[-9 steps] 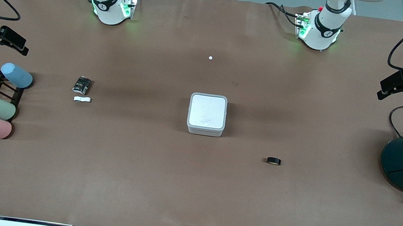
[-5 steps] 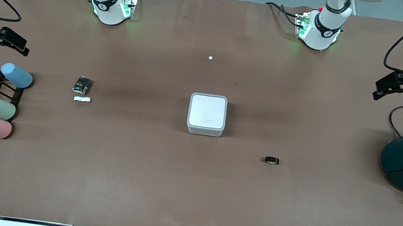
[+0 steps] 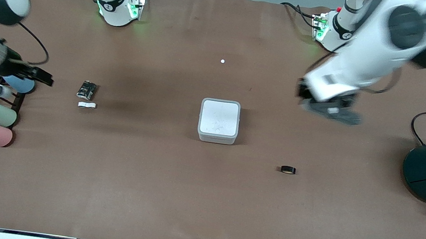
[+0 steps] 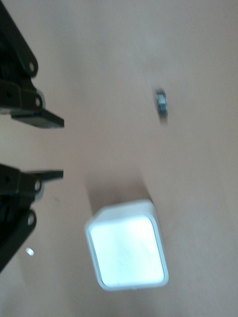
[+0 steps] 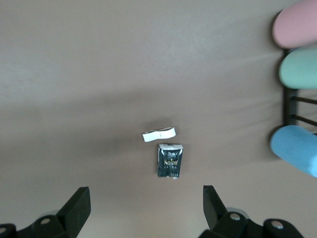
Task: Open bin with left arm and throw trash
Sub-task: 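Reach the left gripper to the bin lid while the right gripper reaches the packet, then lift the bin lid with the left gripper while the right gripper grasps the packet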
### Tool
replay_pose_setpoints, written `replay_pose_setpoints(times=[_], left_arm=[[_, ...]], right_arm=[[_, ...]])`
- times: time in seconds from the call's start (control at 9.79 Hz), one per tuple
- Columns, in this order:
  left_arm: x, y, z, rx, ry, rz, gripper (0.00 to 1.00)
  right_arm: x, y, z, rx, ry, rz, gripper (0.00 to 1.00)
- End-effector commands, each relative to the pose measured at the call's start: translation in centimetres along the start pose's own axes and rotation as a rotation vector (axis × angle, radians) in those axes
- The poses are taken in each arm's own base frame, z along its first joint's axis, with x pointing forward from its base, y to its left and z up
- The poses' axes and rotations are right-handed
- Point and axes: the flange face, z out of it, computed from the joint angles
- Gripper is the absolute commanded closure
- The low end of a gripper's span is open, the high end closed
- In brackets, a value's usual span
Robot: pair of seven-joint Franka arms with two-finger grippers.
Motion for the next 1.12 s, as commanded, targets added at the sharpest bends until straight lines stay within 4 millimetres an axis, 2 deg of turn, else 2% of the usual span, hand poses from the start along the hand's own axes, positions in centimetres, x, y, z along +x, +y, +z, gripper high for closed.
replay_pose_setpoints(times=[0.0, 0.1, 0.2, 0.31, 0.51, 0.72, 0.82, 0.92, 1.02], left_arm=[[4.4, 6.2, 6.0, -0.056, 0.070, -0.013, 1.00], [5.2, 8.5, 9.1, -0.069, 0.119, -0.047, 1.00], [5.2, 10.9, 12.3, -0.054, 0.135, -0.037, 1.00], [5.1, 12.6, 14.6, -0.051, 0.156, -0.042, 1.00], [5.4, 13.7, 19.7, -0.017, 0.177, -0.084, 1.00], [5.3, 13.6, 23.8, -0.021, 0.135, -0.148, 1.00], [5.1, 13.6, 25.1, -0.015, 0.118, -0.156, 1.00], [5.1, 13.4, 25.4, -0.009, 0.116, -0.158, 1.00], [5.6, 12.5, 23.7, -0.004, 0.123, -0.166, 1.00]], right_arm=[[-3.2, 1.3, 8.7, 0.004, 0.002, 0.029, 0.00], [-4.2, 2.1, 12.3, 0.004, 0.006, 0.043, 0.00], [-4.5, 2.2, 15.1, 0.003, -0.017, 0.046, 0.00], [-4.3, 2.6, 17.8, 0.003, -0.055, 0.054, 0.00], [-4.4, 3.1, 22.5, 0.002, -0.130, 0.063, 0.00], [-4.7, 3.1, 24.4, 0.001, -0.163, 0.062, 0.00], [-4.6, 3.1, 25.9, 0.001, -0.163, 0.063, 0.00], [-4.6, 3.0, 26.9, 0.001, -0.167, 0.060, 0.14], [-4.8, 2.8, 27.1, -0.001, -0.178, 0.057, 0.51]])
